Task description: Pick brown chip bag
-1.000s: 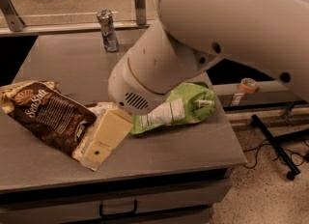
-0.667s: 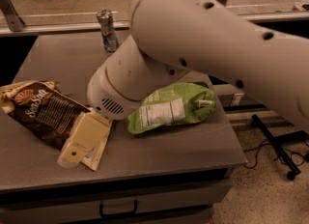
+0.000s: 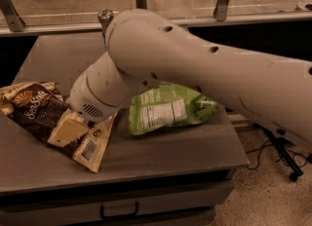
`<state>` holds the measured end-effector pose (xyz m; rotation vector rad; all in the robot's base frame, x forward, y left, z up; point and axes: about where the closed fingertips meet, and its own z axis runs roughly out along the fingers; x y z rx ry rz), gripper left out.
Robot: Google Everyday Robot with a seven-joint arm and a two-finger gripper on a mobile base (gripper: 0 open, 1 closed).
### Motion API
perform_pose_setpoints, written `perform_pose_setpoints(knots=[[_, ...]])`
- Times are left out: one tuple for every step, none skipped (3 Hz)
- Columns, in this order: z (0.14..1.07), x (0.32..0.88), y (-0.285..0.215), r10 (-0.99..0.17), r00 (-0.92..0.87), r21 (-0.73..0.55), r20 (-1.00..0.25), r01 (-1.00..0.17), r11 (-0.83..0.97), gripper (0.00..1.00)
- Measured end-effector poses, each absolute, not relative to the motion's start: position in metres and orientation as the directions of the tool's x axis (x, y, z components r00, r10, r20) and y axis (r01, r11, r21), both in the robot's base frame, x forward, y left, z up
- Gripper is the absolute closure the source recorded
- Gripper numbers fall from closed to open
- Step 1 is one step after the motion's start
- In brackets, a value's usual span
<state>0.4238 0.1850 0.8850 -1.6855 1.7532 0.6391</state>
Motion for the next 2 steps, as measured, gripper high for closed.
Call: perform_pose_setpoints(knots=[[0.877, 0.425, 0.202, -0.685, 0.050, -0.091, -0.727, -0.996, 0.025, 0.65], [0.883, 0.426, 0.214, -0.680, 0.098, -0.123, -0.727, -0.992, -0.012, 0.87]])
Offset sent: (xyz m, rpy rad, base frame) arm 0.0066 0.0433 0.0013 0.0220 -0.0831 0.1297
